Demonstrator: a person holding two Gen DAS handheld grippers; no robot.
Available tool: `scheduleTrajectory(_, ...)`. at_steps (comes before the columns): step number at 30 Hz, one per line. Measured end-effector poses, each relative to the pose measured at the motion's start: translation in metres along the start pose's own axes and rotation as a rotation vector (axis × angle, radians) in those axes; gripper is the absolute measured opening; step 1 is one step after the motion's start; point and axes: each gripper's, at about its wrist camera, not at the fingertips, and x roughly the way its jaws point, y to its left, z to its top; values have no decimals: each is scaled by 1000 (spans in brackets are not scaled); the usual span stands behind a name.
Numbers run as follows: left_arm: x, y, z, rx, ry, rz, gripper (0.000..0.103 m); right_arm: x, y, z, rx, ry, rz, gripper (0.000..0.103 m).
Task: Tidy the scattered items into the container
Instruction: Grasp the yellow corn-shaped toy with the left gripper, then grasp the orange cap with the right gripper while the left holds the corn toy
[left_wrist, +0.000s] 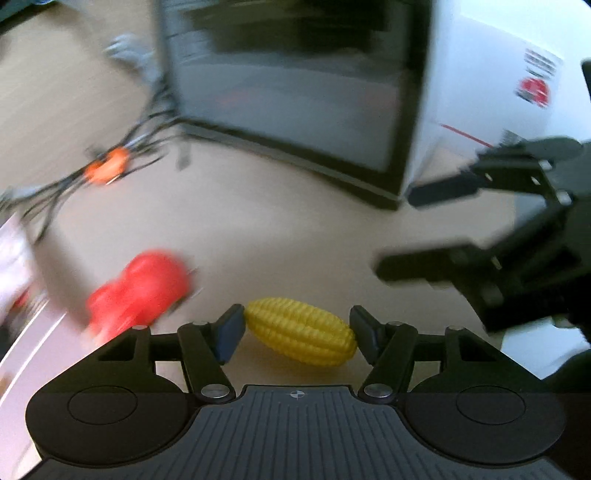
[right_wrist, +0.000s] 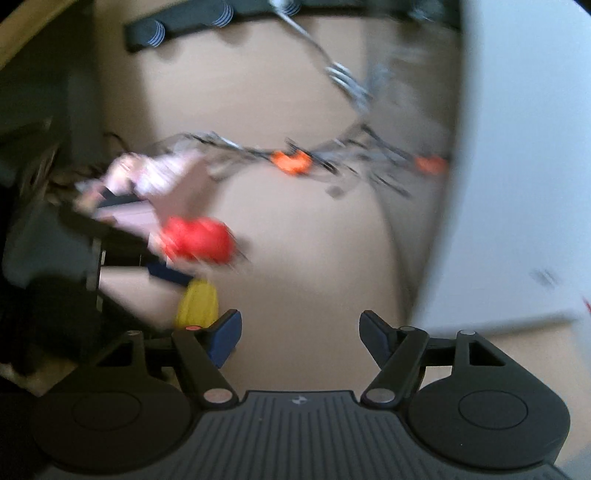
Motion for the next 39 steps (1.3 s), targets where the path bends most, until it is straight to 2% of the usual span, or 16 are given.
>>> scheduleTrajectory(4,-23,27,-21,-121,23,92,67,47,24,47,-27,-26,47,78)
scheduleTrajectory(9,-55,58,-48,-272,34,206,68,110,42,85,-84,-4,13,79)
scheduleTrajectory(16,-75,96,-79,-480,53,323,68,206,26,147,-20,-39,-108,82)
scheduleTrajectory(20,-80,107,-92,-559,62,368,68,264,19,171,-55,-48,-205,82)
scheduleTrajectory(23,-81,113,-96,-602,70,387,68,301,14,180,-76,-17,-236,82)
scheduleTrajectory(24,-80,113,-97,-608,74,389,68,311,13,181,-91,-1,-233,82)
scheduleTrajectory(26,-78,115,-99,-616,83,393,73,325,15,181,-142,42,-217,69)
scheduleTrajectory(28,-76,114,-100,-614,91,396,78,325,19,179,-189,36,-230,49)
scheduleTrajectory(29,-76,114,-101,-615,90,394,80,321,20,178,-186,34,-226,43)
scheduleTrajectory(30,-76,114,-101,-617,87,392,84,317,19,177,-172,34,-215,32)
scheduleTrajectory(35,-80,116,-103,-595,63,381,91,272,21,164,-125,-4,-199,29)
scheduleTrajectory(39,-83,116,-108,-559,64,366,93,218,26,142,-113,-32,-149,29)
